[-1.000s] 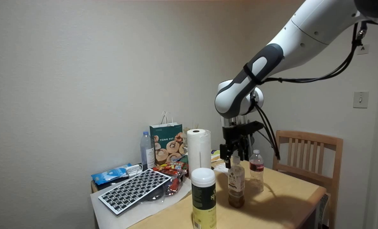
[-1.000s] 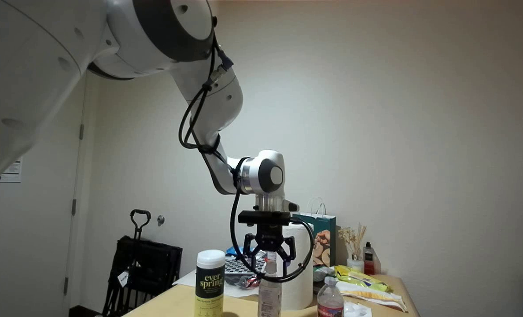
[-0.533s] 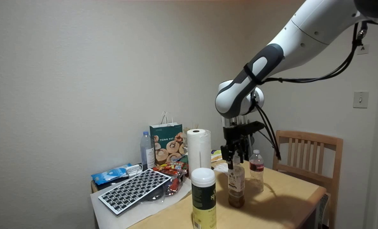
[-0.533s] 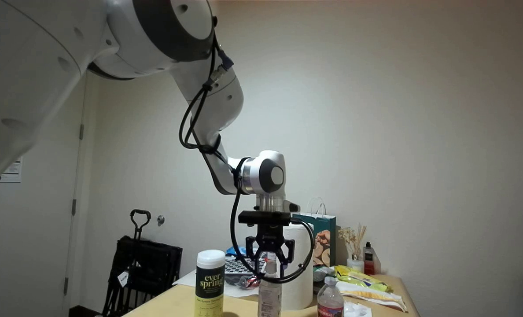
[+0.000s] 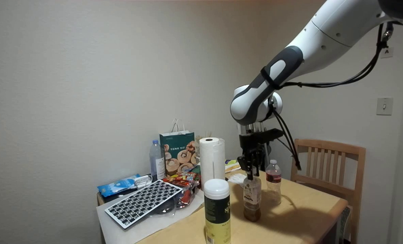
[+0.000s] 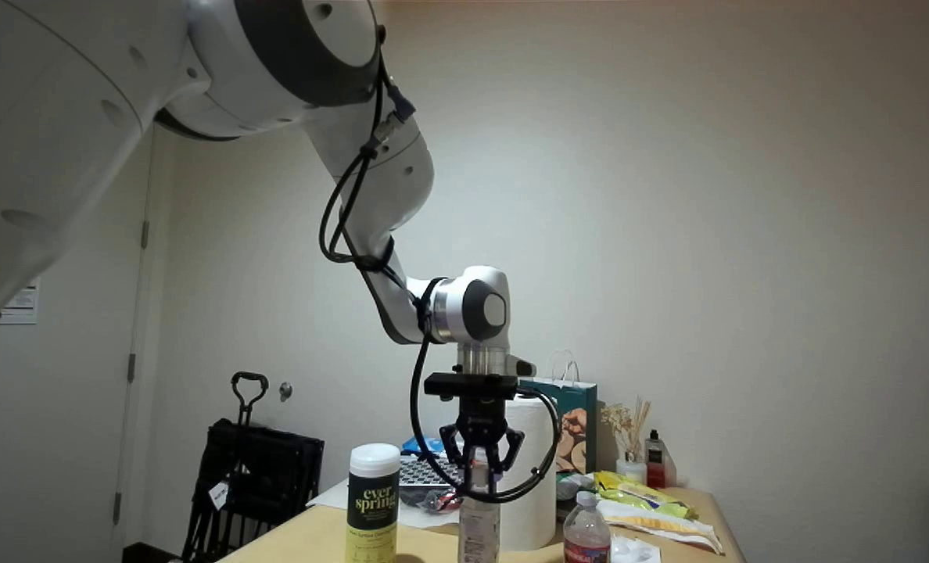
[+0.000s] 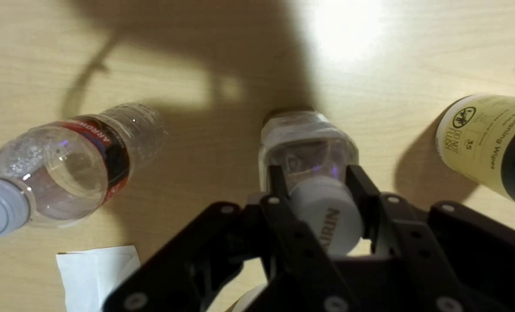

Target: Put the plastic bottle on top of the ever spring bottle.

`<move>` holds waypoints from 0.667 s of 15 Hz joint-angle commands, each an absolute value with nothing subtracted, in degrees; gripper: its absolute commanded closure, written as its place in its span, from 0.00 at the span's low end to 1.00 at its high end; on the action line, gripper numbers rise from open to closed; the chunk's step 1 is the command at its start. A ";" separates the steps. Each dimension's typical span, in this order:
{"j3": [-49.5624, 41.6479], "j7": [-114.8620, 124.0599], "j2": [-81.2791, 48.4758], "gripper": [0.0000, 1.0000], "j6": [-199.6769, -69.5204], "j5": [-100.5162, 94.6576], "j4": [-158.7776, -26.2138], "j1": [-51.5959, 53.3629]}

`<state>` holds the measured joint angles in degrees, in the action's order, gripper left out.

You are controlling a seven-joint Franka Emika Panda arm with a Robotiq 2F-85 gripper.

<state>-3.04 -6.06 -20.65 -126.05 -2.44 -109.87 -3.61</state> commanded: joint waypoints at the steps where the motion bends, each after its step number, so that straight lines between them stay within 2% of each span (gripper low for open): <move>1: -2.46 -6.23 -17.34 0.87 -123.91 -1.77 -110.74 -3.74; 10: -0.65 -5.65 -4.02 0.87 -118.68 -2.72 -111.46 -1.69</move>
<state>-0.59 -6.21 -8.97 -120.14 -2.29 -109.65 -2.11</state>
